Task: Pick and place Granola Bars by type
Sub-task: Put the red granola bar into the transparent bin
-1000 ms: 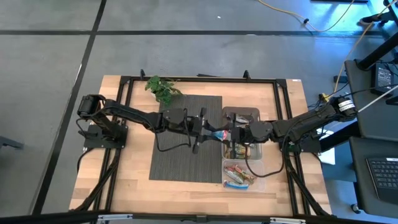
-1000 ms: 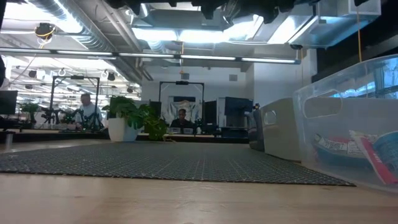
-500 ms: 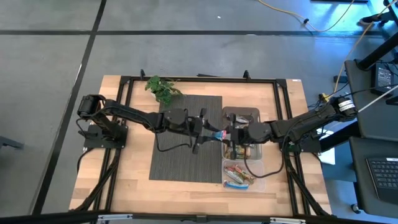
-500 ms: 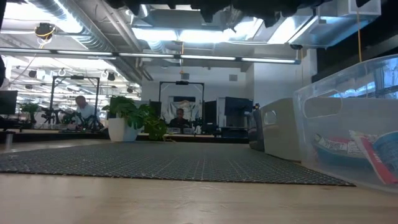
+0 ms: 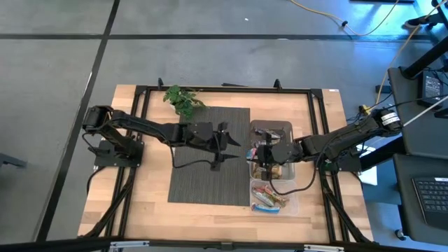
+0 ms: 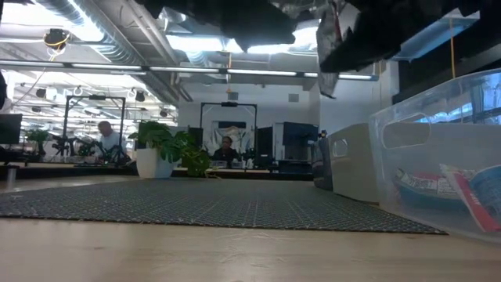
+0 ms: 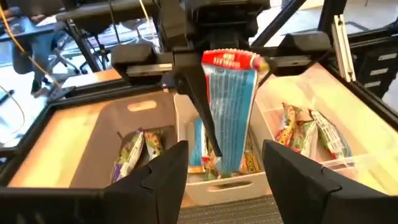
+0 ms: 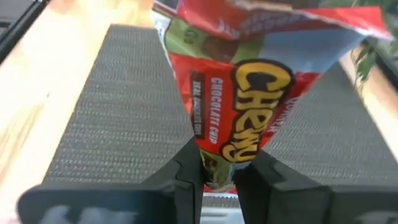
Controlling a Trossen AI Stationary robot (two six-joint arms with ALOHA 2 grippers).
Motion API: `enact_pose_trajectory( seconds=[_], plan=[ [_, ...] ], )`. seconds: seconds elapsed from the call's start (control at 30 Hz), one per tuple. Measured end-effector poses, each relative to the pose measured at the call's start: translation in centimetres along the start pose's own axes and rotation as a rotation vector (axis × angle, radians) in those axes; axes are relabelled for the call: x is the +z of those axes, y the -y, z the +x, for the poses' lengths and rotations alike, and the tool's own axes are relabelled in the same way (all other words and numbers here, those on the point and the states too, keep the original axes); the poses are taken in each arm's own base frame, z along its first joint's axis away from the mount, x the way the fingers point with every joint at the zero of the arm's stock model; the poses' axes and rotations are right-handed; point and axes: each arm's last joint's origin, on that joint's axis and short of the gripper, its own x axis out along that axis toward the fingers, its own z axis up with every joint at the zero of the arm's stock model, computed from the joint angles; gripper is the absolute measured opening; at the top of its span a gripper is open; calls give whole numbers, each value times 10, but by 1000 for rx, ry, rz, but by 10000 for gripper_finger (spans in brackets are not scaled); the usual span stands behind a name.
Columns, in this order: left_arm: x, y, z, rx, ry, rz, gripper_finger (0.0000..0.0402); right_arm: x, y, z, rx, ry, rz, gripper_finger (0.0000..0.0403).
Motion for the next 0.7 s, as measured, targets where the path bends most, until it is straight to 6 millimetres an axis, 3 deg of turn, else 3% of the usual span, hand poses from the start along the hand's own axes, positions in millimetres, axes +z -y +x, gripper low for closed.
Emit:
enact_pose_trajectory(
  seconds=[0.13, 0.33, 0.5, 0.7],
  plan=[
    [-3, 1, -9, -14, -88, -6, 195, -2, 0, -6, 76, -41, 42, 71],
    [-16, 2, -25, -23, -293, -23, 197, -5, -3, -22, 322, -136, 186, 73],
    [-29, 3, -33, -3, -455, -17, 196, -20, -12, -30, 586, -403, 358, 71],
    [-38, 4, -37, 9, -556, -101, 196, -37, -27, -28, 541, -614, 456, 76]
  ],
)
